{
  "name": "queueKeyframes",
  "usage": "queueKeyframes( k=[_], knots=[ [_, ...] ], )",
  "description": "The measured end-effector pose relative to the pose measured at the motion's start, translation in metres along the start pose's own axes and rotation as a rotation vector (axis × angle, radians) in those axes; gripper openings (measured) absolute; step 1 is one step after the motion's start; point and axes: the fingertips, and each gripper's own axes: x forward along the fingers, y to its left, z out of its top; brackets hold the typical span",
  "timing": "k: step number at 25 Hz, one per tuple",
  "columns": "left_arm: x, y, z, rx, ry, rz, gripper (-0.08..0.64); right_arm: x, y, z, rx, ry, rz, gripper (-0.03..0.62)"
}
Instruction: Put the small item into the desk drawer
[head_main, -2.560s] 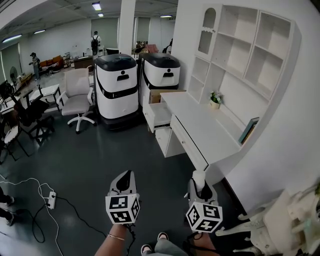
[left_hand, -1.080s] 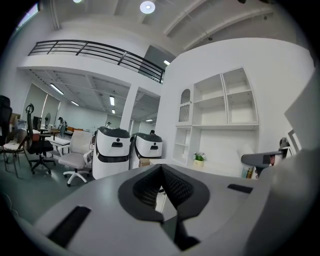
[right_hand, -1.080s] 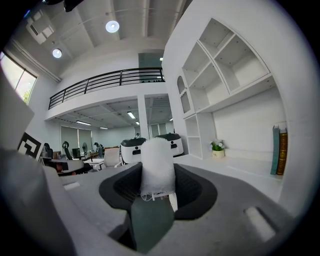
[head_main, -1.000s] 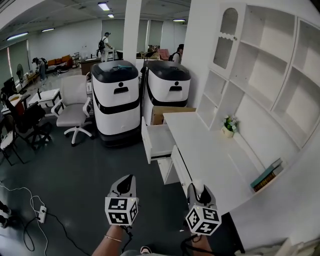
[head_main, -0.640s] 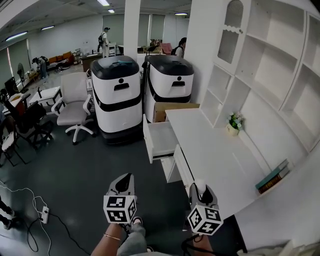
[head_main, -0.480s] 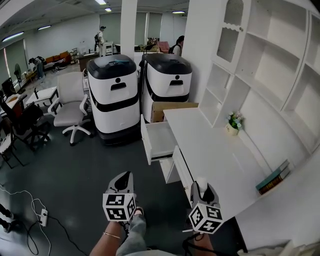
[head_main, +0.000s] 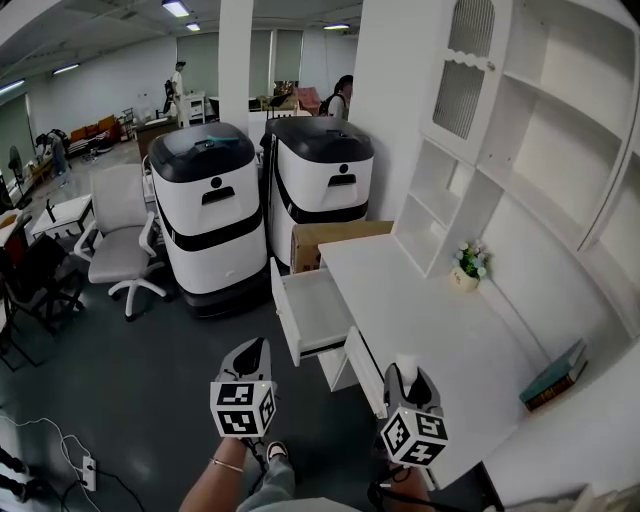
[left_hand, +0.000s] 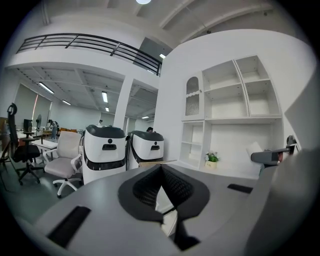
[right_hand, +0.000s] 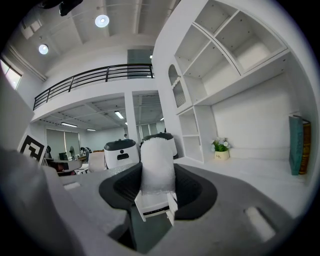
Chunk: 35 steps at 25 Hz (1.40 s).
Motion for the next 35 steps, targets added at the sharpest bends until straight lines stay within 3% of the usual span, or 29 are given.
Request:
queueKeyframes(
  k=[17,23,35],
  knots=[
    [0.173,0.088,0.032,0.001,0.045,-0.057,-0.002,0.173,0.025,0.021,0.008,0.021,-0.081,0.179],
    [0.200,0.102,0.019,-0.009,0.092,-0.051,-0.002,0.212,0.024,0.021,0.011,0.037,-0.086,0.179],
    [0.234,0.117,0.036,-0.024,0.066,-0.027,-0.002,0.264,0.034,0.031,-0.010,0.050,-0.027,0.179]
  ],
)
